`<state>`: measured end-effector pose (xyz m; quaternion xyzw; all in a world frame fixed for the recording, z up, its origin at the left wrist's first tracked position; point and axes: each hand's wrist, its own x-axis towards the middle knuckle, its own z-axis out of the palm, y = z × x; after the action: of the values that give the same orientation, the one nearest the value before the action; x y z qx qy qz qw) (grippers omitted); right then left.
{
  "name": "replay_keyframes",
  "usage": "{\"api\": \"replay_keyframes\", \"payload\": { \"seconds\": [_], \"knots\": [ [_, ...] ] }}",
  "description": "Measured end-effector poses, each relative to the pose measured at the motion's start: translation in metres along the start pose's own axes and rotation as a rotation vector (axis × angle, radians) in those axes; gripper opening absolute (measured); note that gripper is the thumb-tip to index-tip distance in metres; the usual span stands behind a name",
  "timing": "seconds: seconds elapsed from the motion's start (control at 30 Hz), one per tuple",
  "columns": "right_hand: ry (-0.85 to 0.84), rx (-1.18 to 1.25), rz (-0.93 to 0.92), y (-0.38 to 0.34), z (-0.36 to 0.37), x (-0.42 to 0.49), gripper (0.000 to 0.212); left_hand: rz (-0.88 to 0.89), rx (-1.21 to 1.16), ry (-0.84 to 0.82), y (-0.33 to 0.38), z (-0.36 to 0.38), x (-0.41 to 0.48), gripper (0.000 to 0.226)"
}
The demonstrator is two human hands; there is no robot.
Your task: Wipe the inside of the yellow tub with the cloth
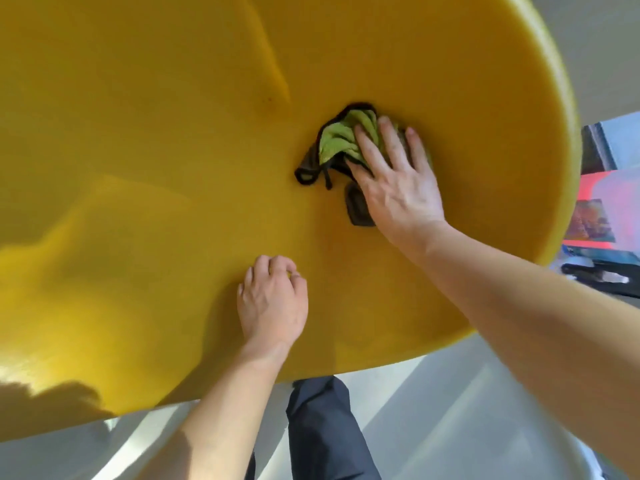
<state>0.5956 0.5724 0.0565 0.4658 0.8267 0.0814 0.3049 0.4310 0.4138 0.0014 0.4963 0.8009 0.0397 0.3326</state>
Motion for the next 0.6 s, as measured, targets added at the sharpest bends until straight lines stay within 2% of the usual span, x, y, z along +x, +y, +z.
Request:
{"api": "replay_keyframes", "payload": {
  "seconds": [0.03, 0.07, 0.17, 0.2, 0.23, 0.27, 0.37, 0.4, 0.47, 0.6],
  "knots": [
    [-0.039, 0.028, 0.001, -0.008, 0.004, -0.013, 0.055, 0.000, 0.002, -0.007, 0.002, 0.000, -0.001, 0.012],
    [-0.087, 0.049, -0.075, -0.023, 0.010, -0.036, 0.055, 0.006, 0.005, -0.012, 0.003, -0.001, -0.002, 0.013],
    [-0.297, 0.089, -0.457, -0.056, 0.026, -0.098, 0.052, 0.017, 0.019, -0.040, 0.005, -0.002, -0.004, 0.014],
    [-0.300, 0.072, -0.523, -0.053, 0.027, -0.099, 0.051, 0.016, 0.029, -0.047, 0.005, -0.002, -0.005, 0.015],
    [-0.260, 0.044, -0.506, -0.044, 0.025, -0.089, 0.052, 0.022, 0.040, -0.047, 0.005, -0.001, -0.007, 0.016],
    [-0.207, 0.009, -0.409, -0.034, 0.021, -0.075, 0.053, 0.032, 0.057, -0.050, 0.004, 0.000, -0.010, 0.017],
    [-0.053, 0.018, 0.034, -0.005, 0.011, -0.046, 0.053, -0.014, 0.121, -0.108, -0.002, 0.006, -0.016, 0.022],
    [-0.050, 0.071, 0.091, -0.009, 0.010, -0.048, 0.053, -0.042, 0.151, -0.131, -0.005, 0.008, -0.019, 0.023],
    [-0.126, 0.161, 0.012, -0.039, 0.021, -0.077, 0.055, -0.078, 0.213, -0.187, -0.012, 0.007, -0.025, 0.025],
    [-0.348, 0.358, -0.340, -0.109, 0.039, -0.139, 0.054, -0.112, 0.314, -0.248, -0.034, -0.003, -0.030, 0.033]
  ]
}}
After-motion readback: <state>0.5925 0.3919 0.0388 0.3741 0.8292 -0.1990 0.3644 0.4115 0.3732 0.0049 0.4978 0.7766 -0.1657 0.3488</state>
